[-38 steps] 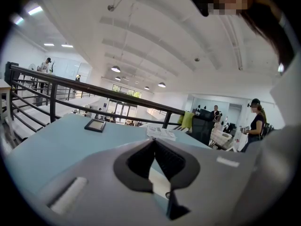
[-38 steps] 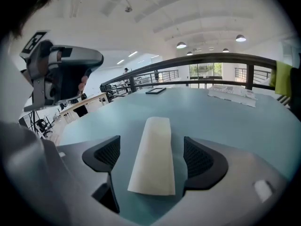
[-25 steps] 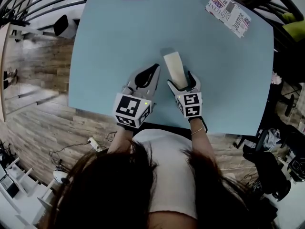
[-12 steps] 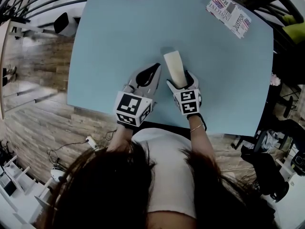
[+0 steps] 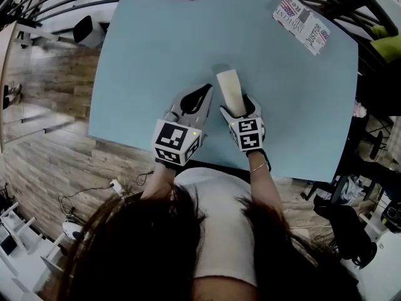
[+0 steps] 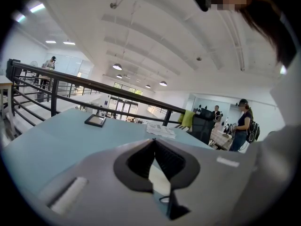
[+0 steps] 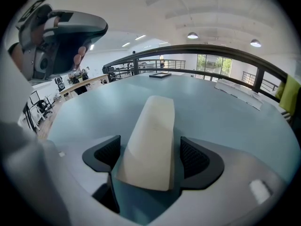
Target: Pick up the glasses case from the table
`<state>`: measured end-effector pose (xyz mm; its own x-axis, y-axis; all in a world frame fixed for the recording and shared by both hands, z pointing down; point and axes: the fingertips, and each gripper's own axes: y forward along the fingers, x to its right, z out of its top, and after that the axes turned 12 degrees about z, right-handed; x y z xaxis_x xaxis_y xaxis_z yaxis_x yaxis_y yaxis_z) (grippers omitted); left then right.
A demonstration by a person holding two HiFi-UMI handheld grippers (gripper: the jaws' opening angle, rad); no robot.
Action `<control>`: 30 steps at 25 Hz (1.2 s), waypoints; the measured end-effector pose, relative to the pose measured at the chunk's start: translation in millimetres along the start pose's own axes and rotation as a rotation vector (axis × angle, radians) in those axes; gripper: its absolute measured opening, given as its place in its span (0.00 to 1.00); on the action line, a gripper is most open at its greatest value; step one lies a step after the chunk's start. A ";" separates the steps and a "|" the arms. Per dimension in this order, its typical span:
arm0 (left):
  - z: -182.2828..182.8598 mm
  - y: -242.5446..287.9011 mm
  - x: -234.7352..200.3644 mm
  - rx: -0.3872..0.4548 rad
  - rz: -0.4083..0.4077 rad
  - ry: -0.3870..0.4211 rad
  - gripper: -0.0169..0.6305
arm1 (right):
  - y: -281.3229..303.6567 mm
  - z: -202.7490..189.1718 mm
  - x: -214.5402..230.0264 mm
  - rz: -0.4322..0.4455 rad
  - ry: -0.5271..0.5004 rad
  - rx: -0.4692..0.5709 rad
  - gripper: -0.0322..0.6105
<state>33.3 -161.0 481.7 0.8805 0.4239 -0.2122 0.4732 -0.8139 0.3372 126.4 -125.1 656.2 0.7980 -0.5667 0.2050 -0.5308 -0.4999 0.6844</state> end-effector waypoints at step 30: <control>2.6 -8.4 -4.0 0.011 0.024 0.000 0.12 | -13.3 21.9 6.3 -0.012 0.104 0.090 0.52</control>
<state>25.7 -156.9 477.4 0.8915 0.4043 -0.2042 0.4516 -0.8281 0.3321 132.3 -136.3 633.0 0.8274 -0.4916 0.2717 -0.5405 -0.5654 0.6230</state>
